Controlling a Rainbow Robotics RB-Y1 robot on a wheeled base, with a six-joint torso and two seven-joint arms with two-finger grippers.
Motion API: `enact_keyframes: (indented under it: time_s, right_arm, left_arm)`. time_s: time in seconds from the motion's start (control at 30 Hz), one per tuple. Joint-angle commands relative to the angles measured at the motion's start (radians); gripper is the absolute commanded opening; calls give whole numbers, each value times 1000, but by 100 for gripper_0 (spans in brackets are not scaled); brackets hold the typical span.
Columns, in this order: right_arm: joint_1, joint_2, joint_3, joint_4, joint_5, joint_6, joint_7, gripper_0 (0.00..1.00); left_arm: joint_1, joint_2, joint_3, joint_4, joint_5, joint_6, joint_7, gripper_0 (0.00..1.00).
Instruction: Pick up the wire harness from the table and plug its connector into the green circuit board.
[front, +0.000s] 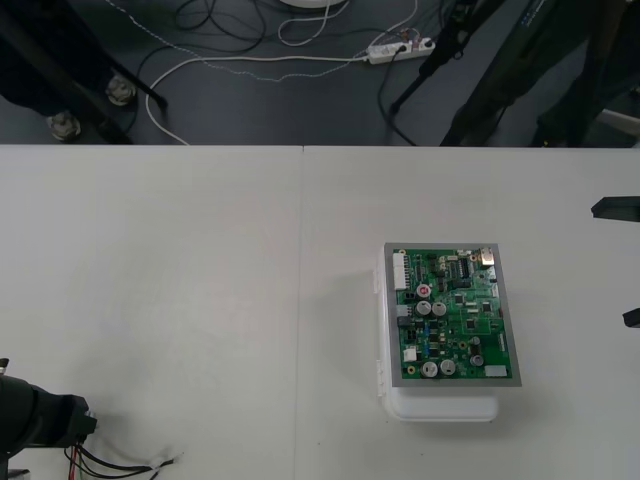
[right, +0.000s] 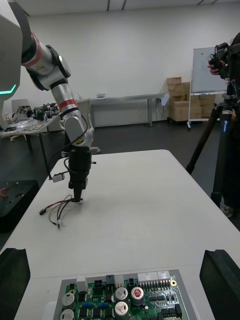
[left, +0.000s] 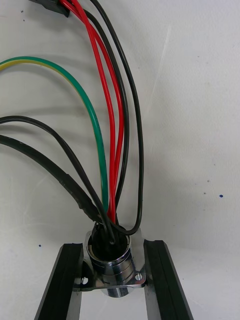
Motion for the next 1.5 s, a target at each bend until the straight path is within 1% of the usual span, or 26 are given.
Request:
enact_keyframes:
  time_s: [0.03,0.4,0.57,0.63,0.77,0.83,0.93,1.23,1.5]
  right_arm:
    - [31,-26,4,-34,-23,0,-42,100]
    - [31,-26,3,-34,-25,0,-44,100]
    - [31,-26,4,-34,-29,0,-42,100]
    - [31,-26,3,-34,-37,0,-44,100]
    - [31,-26,4,-34,-45,0,-44,100]
    - [31,-26,4,-34,-45,0,-41,100]
    - [31,-26,4,-34,-46,0,-39,100]
    - [33,-26,4,-34,-48,0,-48,100]
    - [31,-26,3,-34,-48,0,-50,100]
  left_arm:
    - [-27,31,-14,-4,25,50,-70,0]
    - [-26,61,15,-3,57,27,-71,0]
    - [-21,63,78,3,68,-58,-70,0]
    - [-6,63,118,8,74,-102,-70,0]
    - [74,57,258,19,95,-179,-70,0]
    - [128,41,356,23,92,-236,-70,0]
    - [180,18,463,32,86,-318,-71,0]
    - [290,-32,716,43,91,-496,-70,0]
    - [375,-77,954,46,153,-677,-70,0]
